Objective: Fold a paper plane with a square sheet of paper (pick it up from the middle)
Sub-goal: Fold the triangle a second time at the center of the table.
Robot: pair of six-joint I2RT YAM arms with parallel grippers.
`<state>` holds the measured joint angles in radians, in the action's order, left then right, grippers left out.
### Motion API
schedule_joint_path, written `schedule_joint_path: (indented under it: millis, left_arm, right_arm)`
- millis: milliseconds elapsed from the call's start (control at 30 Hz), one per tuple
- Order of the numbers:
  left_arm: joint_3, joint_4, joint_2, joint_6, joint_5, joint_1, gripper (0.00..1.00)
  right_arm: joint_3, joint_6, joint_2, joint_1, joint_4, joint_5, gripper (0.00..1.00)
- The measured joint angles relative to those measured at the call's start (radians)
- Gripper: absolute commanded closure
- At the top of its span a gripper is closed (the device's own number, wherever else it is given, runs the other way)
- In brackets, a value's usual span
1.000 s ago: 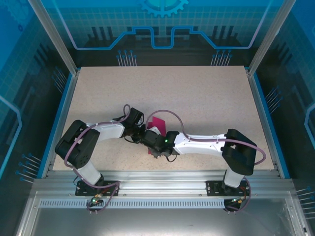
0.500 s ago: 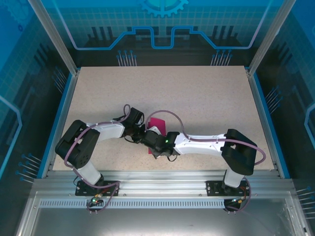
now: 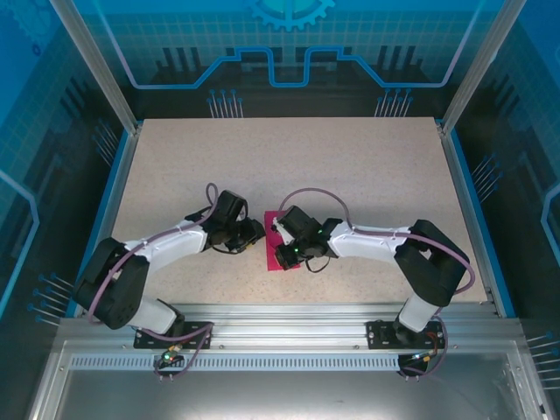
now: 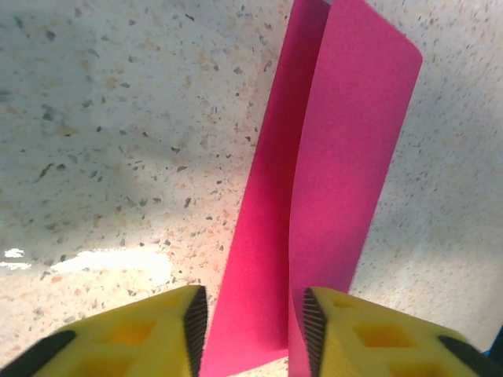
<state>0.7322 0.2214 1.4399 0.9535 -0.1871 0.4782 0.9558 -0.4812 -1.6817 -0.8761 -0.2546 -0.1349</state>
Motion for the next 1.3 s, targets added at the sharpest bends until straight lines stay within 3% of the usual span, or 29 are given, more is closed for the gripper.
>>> schedule_joint_path:
  millis: [233, 500, 800, 1100, 1300]
  left_arm:
    - [-0.002, -0.034, 0.002, 0.043, -0.031, 0.000, 0.41]
    - [0.008, -0.093, 0.099, 0.119, -0.084, 0.000, 0.46]
    - [0.032, -0.130, 0.155, 0.149, -0.118, 0.024, 0.74]
    - [0.045, -0.141, 0.170, 0.148, -0.125, 0.035, 0.86]
    - [0.047, -0.141, 0.172, 0.148, -0.125, 0.035, 0.90]
  right_arm:
    - [0.000, 0.052, -0.014, 0.039, 0.040, -0.131, 1.00]
    - [-0.003, 0.075, -0.021, 0.039, 0.079, -0.172, 1.00]
    - [-0.032, 0.088, -0.017, 0.039, 0.083, -0.126, 0.95]
    - [-0.055, 0.120, 0.037, 0.038, 0.076, -0.069, 0.82]
    - [-0.094, 0.143, 0.091, 0.014, 0.082, 0.008, 0.80]
